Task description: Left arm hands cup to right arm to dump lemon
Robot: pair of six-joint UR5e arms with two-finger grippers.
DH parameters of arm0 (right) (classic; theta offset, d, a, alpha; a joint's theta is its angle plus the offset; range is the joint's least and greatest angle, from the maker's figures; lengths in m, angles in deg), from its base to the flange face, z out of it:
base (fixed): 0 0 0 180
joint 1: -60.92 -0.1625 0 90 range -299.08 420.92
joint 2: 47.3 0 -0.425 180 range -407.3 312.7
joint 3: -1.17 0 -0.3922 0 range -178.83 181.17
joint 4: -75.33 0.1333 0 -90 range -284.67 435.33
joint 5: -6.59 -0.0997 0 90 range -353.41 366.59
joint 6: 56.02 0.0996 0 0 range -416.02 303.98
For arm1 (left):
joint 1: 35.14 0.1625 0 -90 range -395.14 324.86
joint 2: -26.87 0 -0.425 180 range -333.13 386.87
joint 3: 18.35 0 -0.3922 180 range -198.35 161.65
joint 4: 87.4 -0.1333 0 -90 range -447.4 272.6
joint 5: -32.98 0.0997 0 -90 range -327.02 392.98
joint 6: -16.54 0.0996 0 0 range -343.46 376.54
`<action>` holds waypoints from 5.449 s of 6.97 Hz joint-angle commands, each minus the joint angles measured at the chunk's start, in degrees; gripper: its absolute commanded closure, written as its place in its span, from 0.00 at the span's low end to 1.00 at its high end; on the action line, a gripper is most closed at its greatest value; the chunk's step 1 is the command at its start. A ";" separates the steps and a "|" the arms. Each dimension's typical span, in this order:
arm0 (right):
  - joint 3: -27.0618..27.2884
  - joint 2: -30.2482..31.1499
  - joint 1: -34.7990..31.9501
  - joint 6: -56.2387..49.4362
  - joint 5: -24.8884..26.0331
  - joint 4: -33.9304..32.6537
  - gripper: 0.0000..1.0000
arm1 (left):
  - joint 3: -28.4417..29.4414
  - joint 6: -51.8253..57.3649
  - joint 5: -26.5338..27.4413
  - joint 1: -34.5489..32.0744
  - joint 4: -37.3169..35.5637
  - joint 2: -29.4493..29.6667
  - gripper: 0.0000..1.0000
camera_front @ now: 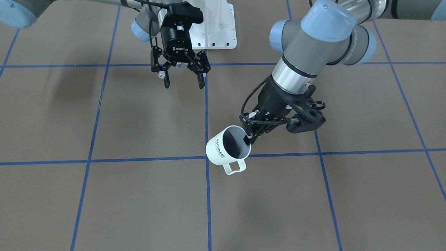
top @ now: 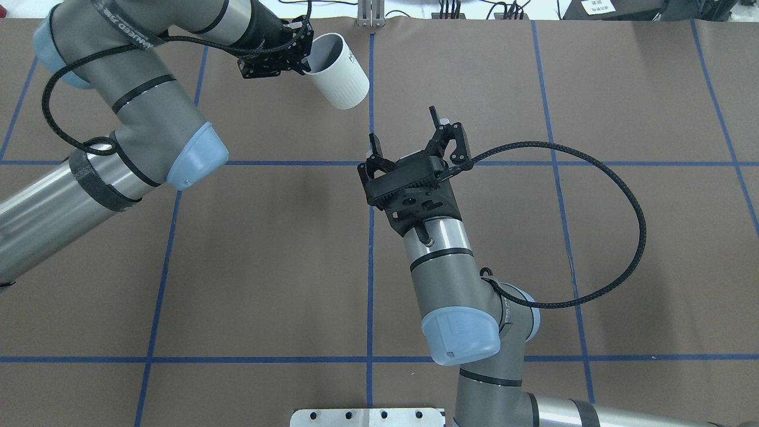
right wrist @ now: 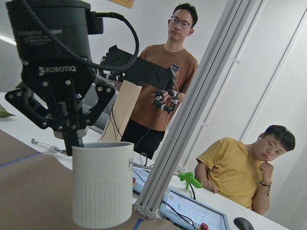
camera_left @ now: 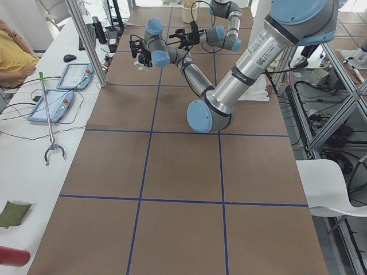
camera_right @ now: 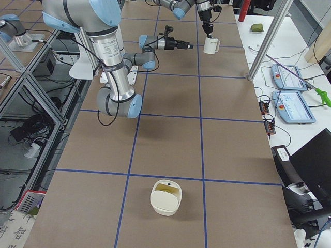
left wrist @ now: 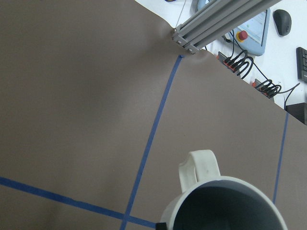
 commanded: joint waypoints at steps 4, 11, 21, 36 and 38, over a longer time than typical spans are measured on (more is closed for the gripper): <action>0.16 -1.90 -13.51 0.22 -11.55 -19.24 0.00 | -0.95 17.72 -1.65 -4.00 -0.05 -8.81 1.00; -0.19 -2.34 -33.88 0.30 -44.70 -39.66 0.00 | -13.95 45.13 -8.17 -14.72 0.47 -37.18 1.00; -10.21 8.54 -60.82 -17.45 -99.10 -41.70 0.00 | -5.21 47.22 -7.55 -14.99 19.94 -49.10 1.00; -0.78 33.82 -70.57 -18.15 -107.45 -49.26 0.00 | -4.56 85.86 -16.07 -36.78 -16.54 -48.12 0.00; 3.76 38.95 -70.66 -18.15 -107.54 -49.35 0.00 | -6.32 85.86 -15.73 -38.19 -17.10 -48.39 0.00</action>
